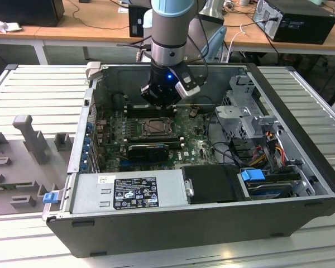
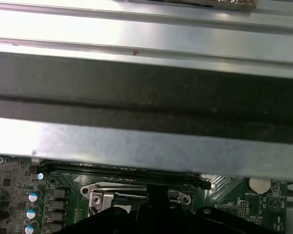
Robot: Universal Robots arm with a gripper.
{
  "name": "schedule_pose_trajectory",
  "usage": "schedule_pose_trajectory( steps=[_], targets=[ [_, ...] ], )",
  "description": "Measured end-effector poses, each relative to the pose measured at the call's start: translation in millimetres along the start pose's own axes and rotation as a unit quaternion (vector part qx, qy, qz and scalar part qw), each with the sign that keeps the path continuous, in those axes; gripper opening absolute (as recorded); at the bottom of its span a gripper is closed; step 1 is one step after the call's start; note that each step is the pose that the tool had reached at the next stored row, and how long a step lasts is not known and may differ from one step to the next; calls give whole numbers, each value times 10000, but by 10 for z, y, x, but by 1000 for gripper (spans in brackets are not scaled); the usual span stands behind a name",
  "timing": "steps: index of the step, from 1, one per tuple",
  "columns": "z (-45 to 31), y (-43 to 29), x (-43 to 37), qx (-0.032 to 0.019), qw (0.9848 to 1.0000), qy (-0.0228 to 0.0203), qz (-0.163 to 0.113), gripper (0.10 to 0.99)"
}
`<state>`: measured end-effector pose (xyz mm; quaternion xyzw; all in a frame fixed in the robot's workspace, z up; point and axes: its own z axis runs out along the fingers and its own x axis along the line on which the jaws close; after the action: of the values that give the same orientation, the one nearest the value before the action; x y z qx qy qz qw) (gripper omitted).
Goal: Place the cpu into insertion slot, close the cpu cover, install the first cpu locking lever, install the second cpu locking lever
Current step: 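Install the second cpu locking lever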
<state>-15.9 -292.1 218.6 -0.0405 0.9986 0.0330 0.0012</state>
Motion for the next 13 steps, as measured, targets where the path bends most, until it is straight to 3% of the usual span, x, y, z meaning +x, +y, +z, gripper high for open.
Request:
schedule_pose_trajectory(
  steps=[13],
  targets=[
    [-29,-30,-6,1,10000,0,0,106]
  ],
)
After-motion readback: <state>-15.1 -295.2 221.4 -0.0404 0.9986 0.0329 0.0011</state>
